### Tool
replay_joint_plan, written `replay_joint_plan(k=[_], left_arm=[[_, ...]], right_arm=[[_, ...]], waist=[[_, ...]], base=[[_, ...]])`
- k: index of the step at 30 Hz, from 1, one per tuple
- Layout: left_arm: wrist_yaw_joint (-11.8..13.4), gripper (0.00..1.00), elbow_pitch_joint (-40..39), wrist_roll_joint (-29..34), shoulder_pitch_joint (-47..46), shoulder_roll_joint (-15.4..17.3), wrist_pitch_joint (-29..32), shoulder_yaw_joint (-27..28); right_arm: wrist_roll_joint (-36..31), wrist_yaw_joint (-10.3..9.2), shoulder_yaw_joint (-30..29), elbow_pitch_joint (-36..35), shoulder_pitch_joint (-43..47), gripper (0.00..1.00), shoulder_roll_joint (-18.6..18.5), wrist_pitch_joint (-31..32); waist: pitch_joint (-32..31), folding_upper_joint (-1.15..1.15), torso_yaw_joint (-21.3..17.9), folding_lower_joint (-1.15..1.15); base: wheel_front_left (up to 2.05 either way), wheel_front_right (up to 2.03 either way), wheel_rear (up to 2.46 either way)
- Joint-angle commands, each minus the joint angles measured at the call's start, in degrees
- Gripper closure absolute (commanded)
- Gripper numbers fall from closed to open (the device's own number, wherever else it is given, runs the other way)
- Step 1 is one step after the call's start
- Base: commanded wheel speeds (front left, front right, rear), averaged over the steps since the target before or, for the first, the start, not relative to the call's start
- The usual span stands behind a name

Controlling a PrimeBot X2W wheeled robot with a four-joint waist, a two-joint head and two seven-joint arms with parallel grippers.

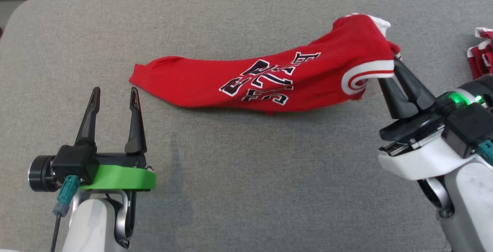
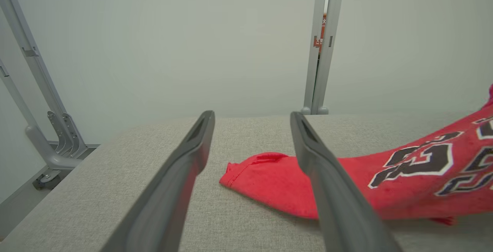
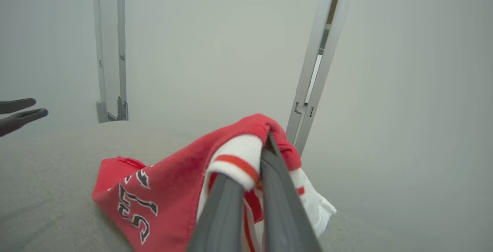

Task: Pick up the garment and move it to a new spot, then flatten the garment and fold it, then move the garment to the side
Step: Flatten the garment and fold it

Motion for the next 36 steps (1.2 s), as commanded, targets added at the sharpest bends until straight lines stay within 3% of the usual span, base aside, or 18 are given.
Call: replay_joint_plan(k=[1, 9, 14, 22, 34, 36], left_arm=[[-0.3, 0.00, 0.0, 0.6, 0.8, 0.0, -0.1, 0.2], [-0.6, 0.00, 0.1, 0.9, 1.3, -0.6, -0.1, 0.3], [-0.8, 0.00, -0.1, 1.2, 1.5, -0.8, -0.2, 0.6], [-1.3, 0.00, -1.0, 1.3, -1.0, -1.5, -0.2, -0.4], [-2.1, 0.00, -1.4, 1.4, -5.3, -2.0, -0.2, -2.5], [-2.1, 0.00, -1.3, 1.2, -5.6, -2.0, -0.2, -2.7]], right_arm=[[-0.2, -0.09, -0.6, -2.4, -1.1, 1.00, -0.7, 0.9], [-0.4, -0.09, -4.0, -12.6, -4.5, 1.00, -3.2, 6.0], [0.8, -0.09, -5.2, -12.7, -5.6, 1.00, -3.8, 8.6], [4.4, -0.09, -7.5, -2.0, -6.8, 1.00, -4.4, 8.6], [6.7, -0.09, -8.0, 23.6, -15.2, 1.00, -4.7, 4.2], [6.8, -0.09, -8.0, 27.2, -16.3, 0.58, -3.9, 3.0]], waist=[[-1.1, 0.00, -1.0, 0.00], [-2.5, 0.00, -0.8, 0.00], [-2.6, 0.00, -0.5, 0.00], [1.2, 0.00, 0.4, 0.00], [8.8, 0.00, 3.0, 0.00], [9.1, 0.00, 3.2, 0.00]], base=[[0.00, 0.00, 0.00], [0.00, 0.00, 0.00], [0.00, 0.00, 0.00], [0.00, 0.00, 0.00], [0.00, 0.00, 0.00], [0.00, 0.00, 0.00]])
